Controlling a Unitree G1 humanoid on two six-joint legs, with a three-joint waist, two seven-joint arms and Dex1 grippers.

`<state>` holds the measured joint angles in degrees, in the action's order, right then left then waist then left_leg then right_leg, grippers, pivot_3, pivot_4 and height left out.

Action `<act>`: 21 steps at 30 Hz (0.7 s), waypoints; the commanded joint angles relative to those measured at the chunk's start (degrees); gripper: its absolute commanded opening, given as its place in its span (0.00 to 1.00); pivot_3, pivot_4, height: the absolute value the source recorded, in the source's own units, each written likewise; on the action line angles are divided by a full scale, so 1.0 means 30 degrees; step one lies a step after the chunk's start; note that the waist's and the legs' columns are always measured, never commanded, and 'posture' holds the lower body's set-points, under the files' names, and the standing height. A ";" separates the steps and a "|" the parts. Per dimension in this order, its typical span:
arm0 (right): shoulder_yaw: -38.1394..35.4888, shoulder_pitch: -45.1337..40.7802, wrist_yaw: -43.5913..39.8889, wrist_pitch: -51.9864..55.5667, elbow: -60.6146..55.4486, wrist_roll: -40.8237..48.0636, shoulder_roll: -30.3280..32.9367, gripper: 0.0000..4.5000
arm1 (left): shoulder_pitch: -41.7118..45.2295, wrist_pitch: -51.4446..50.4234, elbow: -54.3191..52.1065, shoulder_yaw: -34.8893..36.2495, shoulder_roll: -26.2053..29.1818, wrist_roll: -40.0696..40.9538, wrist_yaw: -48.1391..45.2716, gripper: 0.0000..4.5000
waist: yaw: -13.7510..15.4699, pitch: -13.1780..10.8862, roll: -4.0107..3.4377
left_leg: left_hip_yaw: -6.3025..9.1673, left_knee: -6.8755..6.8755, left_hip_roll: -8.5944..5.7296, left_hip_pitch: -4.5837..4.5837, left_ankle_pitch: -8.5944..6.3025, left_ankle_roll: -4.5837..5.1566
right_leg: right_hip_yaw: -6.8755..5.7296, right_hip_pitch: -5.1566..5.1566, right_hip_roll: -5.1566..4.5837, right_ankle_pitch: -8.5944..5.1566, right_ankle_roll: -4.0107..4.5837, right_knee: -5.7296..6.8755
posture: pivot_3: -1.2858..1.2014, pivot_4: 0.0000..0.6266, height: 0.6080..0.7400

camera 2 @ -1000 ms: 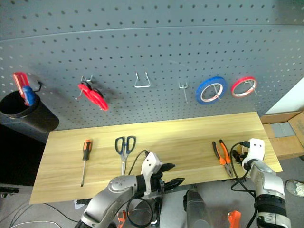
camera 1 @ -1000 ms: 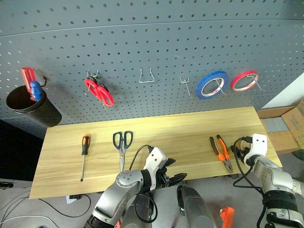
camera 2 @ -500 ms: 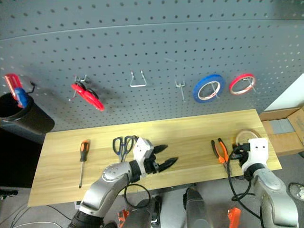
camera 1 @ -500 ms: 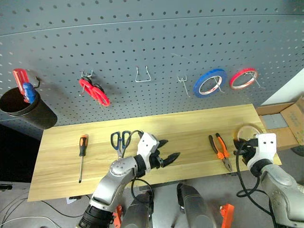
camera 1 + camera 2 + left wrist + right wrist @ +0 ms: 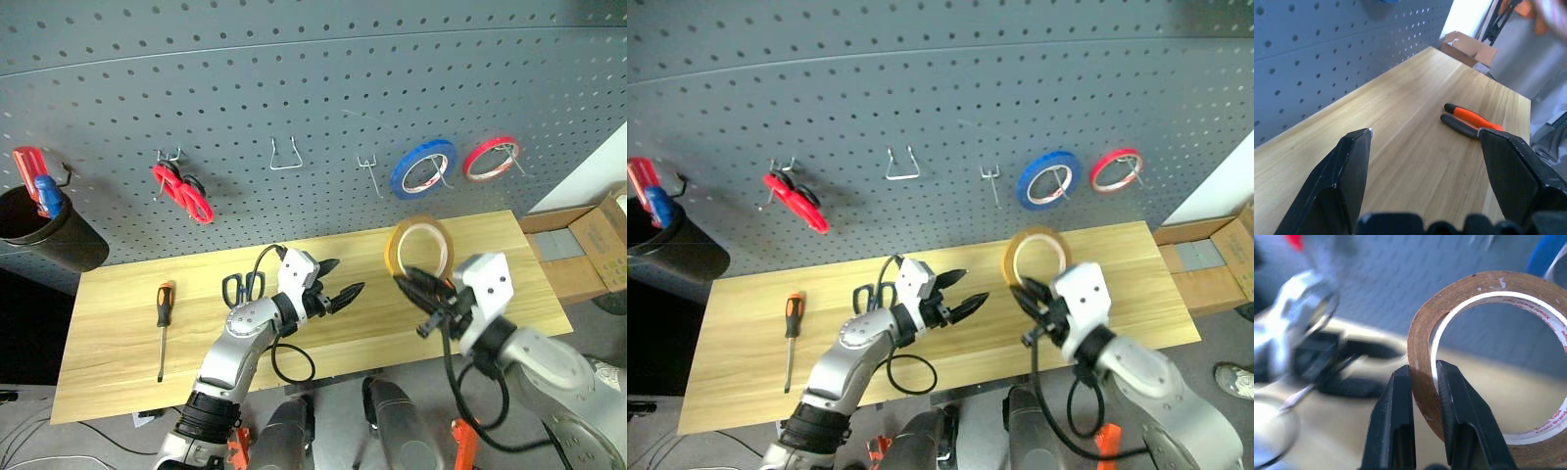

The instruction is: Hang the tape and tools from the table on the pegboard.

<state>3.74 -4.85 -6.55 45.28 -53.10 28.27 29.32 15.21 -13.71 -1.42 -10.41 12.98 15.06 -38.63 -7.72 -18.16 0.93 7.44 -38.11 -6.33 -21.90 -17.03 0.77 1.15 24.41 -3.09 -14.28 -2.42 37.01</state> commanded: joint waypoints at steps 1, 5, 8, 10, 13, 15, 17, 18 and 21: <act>0.1190 -0.0659 0.1678 -0.0649 -0.2048 -0.2253 -0.0710 0.02 | 0.0049 0.1145 -0.0189 0.0148 -0.0384 0.0237 -0.0285 0.83 | -0.0016 0.0002 0.0003 | 0.0015 0.0003 0.0003 -0.0005 0.0000 -0.0001 | -0.0021 0.0000 0.0000 0.0001 0.0003 -0.0006 | 0.36 0.51 1.00; 0.2594 -0.1459 0.1842 -0.1031 -0.1690 -0.3955 -0.1036 0.02 | 0.0022 0.2181 -0.0582 0.0835 -0.0720 0.0431 0.0010 0.83 | -0.0098 0.0003 0.0003 | -0.0017 0.0003 -0.0001 -0.0065 -0.0003 0.0000 | -0.0028 0.0074 -0.0016 0.0006 0.0007 -0.0011 | 0.37 0.50 1.00; 0.3359 -0.2042 0.1423 -0.1513 -0.1182 -0.4860 -0.1123 0.02 | -0.0314 0.3101 -0.0881 0.1241 -0.0745 0.0557 -0.0117 0.83 | -0.0093 0.0005 0.0000 | -0.0018 -0.0011 0.0005 -0.0067 -0.0001 -0.0001 | -0.0037 0.0092 -0.0013 0.0007 0.0010 0.0022 | 0.38 0.49 1.00; 0.3721 -0.2428 0.1015 -0.1778 -0.0810 -0.5151 -0.1226 0.02 | -0.0535 0.3728 -0.0979 0.1366 -0.0691 0.0475 -0.0165 0.83 | -0.0088 0.0010 -0.0005 | -0.0018 -0.0026 0.0008 -0.0064 0.0000 -0.0002 | -0.0038 0.0092 -0.0011 0.0010 0.0015 0.0041 | 0.38 0.49 1.00; 0.4139 -0.3305 0.0429 -0.2332 0.0114 -0.5608 -0.1614 0.02 | -0.0922 0.3987 -0.1398 0.1579 -0.0568 0.0599 -0.0170 0.83 | -0.0085 0.0012 -0.0003 | -0.0024 -0.0051 0.0007 -0.0065 0.0000 -0.0002 | -0.0036 0.0091 -0.0011 0.0023 0.0012 0.0046 | 0.39 0.48 1.00; 0.4286 -0.3715 -0.0204 -0.3053 0.1150 -0.5777 -0.1891 0.02 | -0.1219 0.3892 -0.1845 0.1559 -0.0462 0.0606 -0.0121 0.83 | -0.0077 0.0026 0.0002 | -0.0030 -0.0065 0.0007 -0.0065 0.0000 -0.0003 | -0.0032 0.0090 -0.0010 0.0032 0.0009 0.0047 | 0.40 0.47 1.00; 0.4345 -0.3921 -0.0863 -0.4099 0.2469 -0.6059 -0.2070 0.02 | -0.1338 0.3785 -0.2076 0.1514 -0.0480 0.0544 0.0006 0.83 | -0.0065 0.0034 0.0007 | -0.0027 -0.0072 0.0006 -0.0065 0.0000 -0.0003 | -0.0036 0.0089 -0.0009 0.0034 0.0012 0.0049 | 0.41 0.46 1.00; 0.4342 -0.3972 -0.1095 -0.4518 0.2977 -0.6200 -0.2162 0.02 | -0.1371 0.3761 -0.2155 0.1512 -0.0494 0.0513 0.0071 0.83 | -0.0046 0.0043 0.0013 | -0.0028 -0.0076 0.0006 -0.0064 0.0000 -0.0002 | -0.0036 0.0089 -0.0009 0.0035 0.0014 0.0056 | 0.41 0.45 1.00; 0.4462 -0.4004 -0.1812 -0.6081 0.4795 -0.6694 -0.2492 0.02 | -0.1535 0.3487 -0.2606 0.1532 -0.0371 0.0366 0.0398 0.83 | 0.0010 0.0056 0.0018 | -0.0027 -0.0098 0.0003 -0.0066 0.0000 -0.0003 | -0.0037 0.0089 -0.0009 0.0039 0.0018 0.0068 | 0.42 0.44 1.00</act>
<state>17.02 -16.65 -10.85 30.81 -38.85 9.27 22.14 11.32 -3.45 -5.95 -5.93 11.63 15.73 -37.86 -7.69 -17.99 0.98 7.36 -38.43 -6.33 -22.11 -17.03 0.76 1.04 24.68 -3.12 -14.16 -2.36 37.22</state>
